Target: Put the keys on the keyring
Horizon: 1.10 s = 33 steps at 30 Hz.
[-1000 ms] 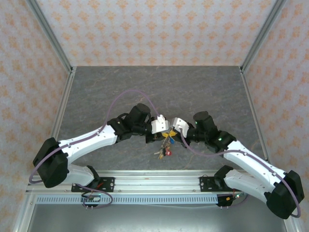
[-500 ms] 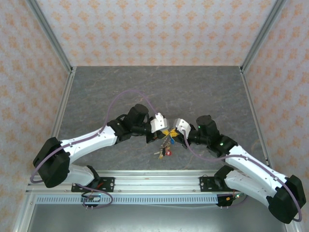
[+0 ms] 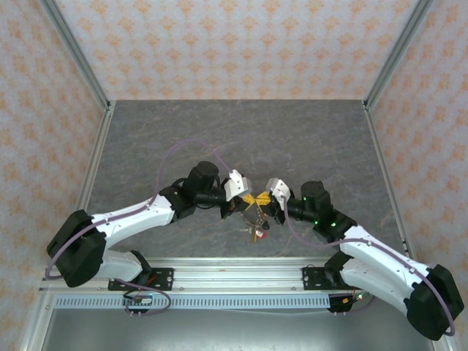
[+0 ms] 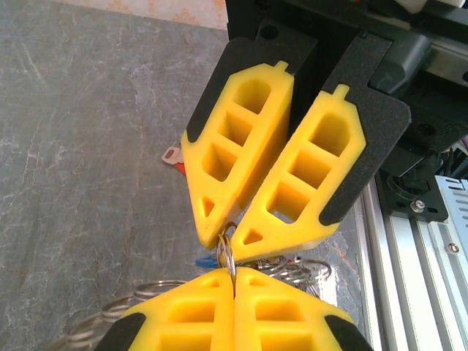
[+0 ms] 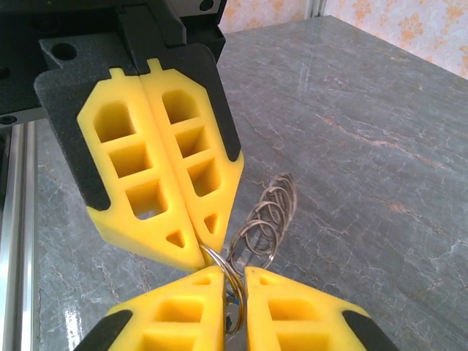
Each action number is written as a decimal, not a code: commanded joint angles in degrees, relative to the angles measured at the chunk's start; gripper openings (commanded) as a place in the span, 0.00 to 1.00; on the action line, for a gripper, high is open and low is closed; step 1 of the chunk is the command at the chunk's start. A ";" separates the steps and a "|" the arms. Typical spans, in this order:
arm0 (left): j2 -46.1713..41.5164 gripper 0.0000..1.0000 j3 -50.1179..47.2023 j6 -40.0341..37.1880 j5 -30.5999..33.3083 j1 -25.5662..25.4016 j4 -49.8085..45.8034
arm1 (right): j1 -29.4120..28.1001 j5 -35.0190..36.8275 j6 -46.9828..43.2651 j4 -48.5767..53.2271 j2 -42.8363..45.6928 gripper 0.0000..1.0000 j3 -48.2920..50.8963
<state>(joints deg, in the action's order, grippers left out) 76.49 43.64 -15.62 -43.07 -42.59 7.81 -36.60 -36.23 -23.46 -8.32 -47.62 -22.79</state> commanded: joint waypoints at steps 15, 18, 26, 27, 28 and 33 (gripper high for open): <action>-1.48 0.20 2.38 -6.26 5.00 -0.29 -5.71 | 1.07 -5.88 -1.53 4.03 -2.39 0.00 -6.74; -0.37 0.23 4.12 -8.19 5.09 -0.54 -9.11 | 1.09 -6.92 -2.35 4.88 -3.82 0.00 -8.26; 0.76 0.20 5.93 -9.77 4.96 -0.82 -11.09 | 1.03 -8.60 -4.25 7.07 -5.20 0.00 -10.48; 0.97 0.17 6.14 -10.31 5.09 -0.83 -11.53 | 1.08 -8.72 -4.57 7.57 -5.21 0.00 -10.82; 1.09 0.15 6.54 -10.93 5.31 -0.89 -12.57 | 1.02 -8.77 -4.58 7.56 -5.05 0.00 -10.92; 1.53 0.07 7.55 -12.78 6.29 -0.92 -15.31 | 1.04 -9.34 -6.06 9.62 -4.77 0.00 -11.71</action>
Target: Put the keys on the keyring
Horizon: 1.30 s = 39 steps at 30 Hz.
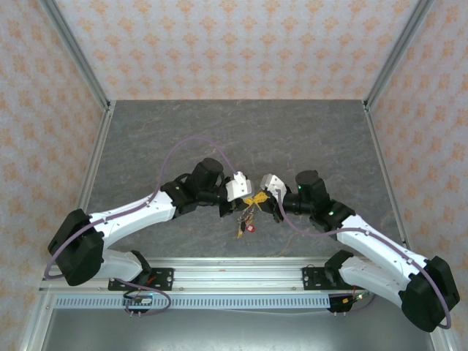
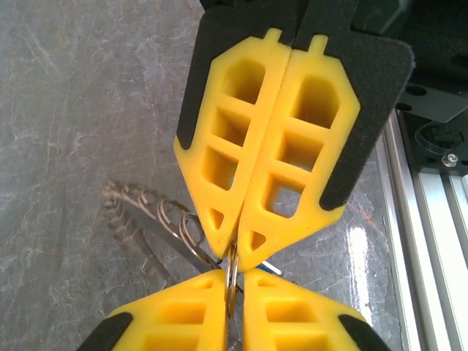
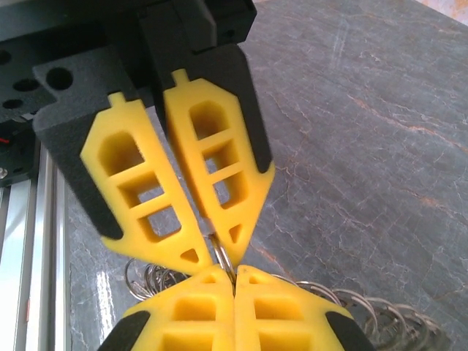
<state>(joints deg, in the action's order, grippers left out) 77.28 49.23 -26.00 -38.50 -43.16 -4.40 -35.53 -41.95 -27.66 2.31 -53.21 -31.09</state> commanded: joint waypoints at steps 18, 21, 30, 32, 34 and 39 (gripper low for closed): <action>-2.55 0.00 -1.59 1.71 -2.46 0.22 6.72 | 0.01 -0.22 -0.64 -2.47 2.50 0.11 2.86; -2.35 0.00 -2.24 2.52 -4.02 0.31 8.57 | -0.03 -0.41 1.90 -6.52 2.50 0.11 4.89; -2.39 0.00 -3.14 3.71 -5.17 0.52 10.29 | 0.36 1.14 2.10 -8.04 3.99 0.13 6.72; -2.31 0.00 -3.11 3.76 -5.40 0.46 10.33 | 0.37 0.09 2.89 -9.18 3.90 0.11 6.62; -2.12 0.00 -2.84 3.84 -5.63 0.46 10.03 | 0.33 -0.65 4.43 -11.72 3.57 0.09 6.74; -1.86 0.02 -2.02 3.38 -4.06 0.48 7.75 | 0.36 -1.37 3.74 -9.35 3.11 0.01 4.55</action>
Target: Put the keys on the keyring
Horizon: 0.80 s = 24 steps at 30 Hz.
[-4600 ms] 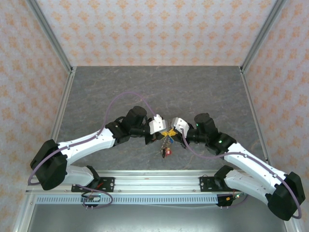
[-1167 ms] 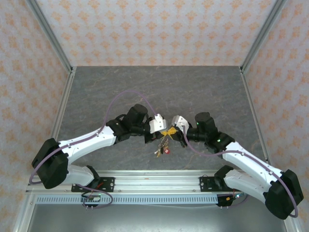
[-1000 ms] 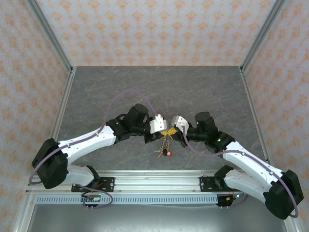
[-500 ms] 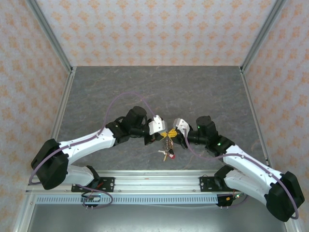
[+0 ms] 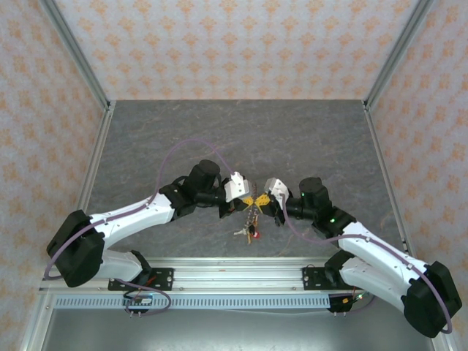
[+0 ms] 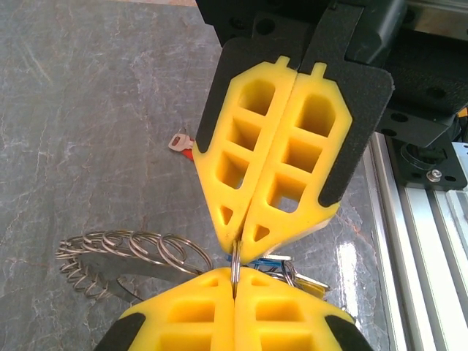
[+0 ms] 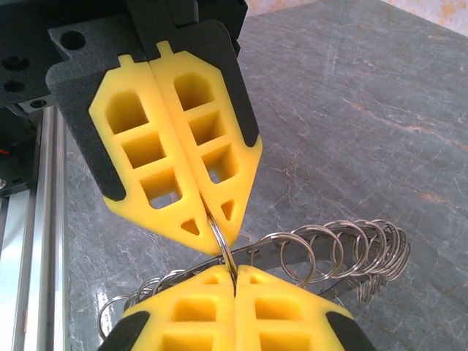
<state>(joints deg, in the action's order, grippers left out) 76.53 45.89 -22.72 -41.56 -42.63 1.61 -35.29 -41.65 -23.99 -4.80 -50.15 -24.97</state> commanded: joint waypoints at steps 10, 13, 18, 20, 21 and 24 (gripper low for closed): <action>1.67 0.22 6.55 -6.77 3.65 -0.37 -10.85 | 0.09 -3.15 -5.76 8.32 -2.01 0.00 -9.49; 2.74 0.22 7.88 -7.73 4.14 -0.76 -12.44 | 0.01 -3.18 -7.32 10.99 -2.90 0.00 -11.54; 3.54 0.07 8.71 -8.93 5.80 -1.11 -14.23 | -0.04 -1.82 -9.76 14.33 -2.93 0.00 -13.47; 3.45 0.03 8.54 -9.09 6.56 -1.13 -14.38 | -0.05 -1.53 -10.61 16.03 -3.02 0.00 -14.21; 3.21 0.00 8.31 -9.27 6.88 -1.13 -14.44 | -0.13 -1.26 -10.81 16.53 -2.94 0.00 -14.31; 2.34 0.00 7.31 -8.75 7.46 -1.09 -12.75 | -0.14 -0.73 -11.08 17.28 -2.76 0.00 -14.06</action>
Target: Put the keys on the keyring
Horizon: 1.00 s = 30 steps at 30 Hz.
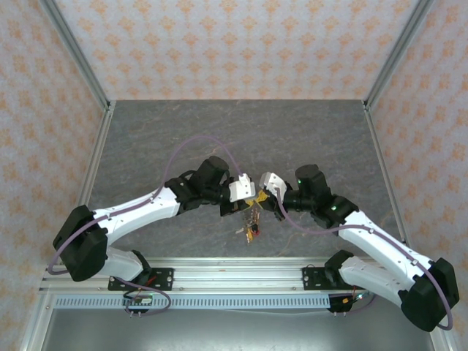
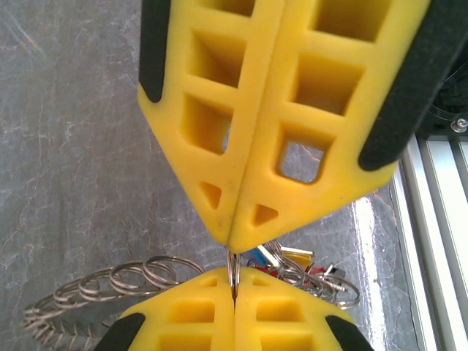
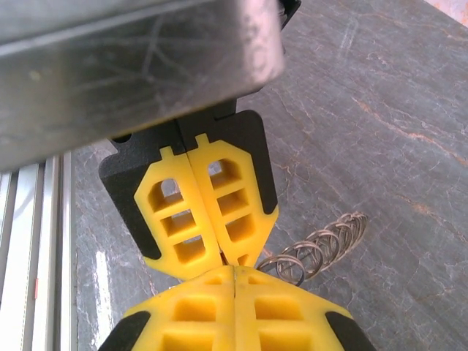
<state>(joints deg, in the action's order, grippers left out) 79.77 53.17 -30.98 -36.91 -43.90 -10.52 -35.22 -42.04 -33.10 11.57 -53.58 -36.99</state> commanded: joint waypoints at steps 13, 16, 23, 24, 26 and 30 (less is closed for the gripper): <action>-4.13 0.00 -3.57 3.68 -0.80 0.32 8.00 | -0.19 5.27 2.94 -5.07 1.73 0.01 5.83; -4.67 0.00 -4.48 4.73 -1.14 0.27 10.41 | -0.11 6.53 4.68 -6.72 1.55 0.01 7.07; -4.61 0.00 -5.11 6.52 -2.41 0.31 13.86 | -0.12 7.64 8.66 -9.23 0.70 0.00 8.43; -4.62 0.00 -5.34 6.84 -2.55 0.35 14.43 | -0.15 8.04 9.33 -9.55 0.45 0.00 8.64; -4.58 0.00 -5.61 7.44 -2.67 0.30 15.80 | -0.18 8.94 10.32 -10.08 -0.32 0.00 8.91; -4.62 0.00 -5.95 8.45 -2.99 0.33 17.40 | 0.22 9.11 13.10 -12.35 -1.42 0.03 9.76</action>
<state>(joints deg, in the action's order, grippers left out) 77.60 47.16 -23.99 -37.04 -43.77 0.25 -35.31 -35.77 -23.00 0.58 -54.11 -28.93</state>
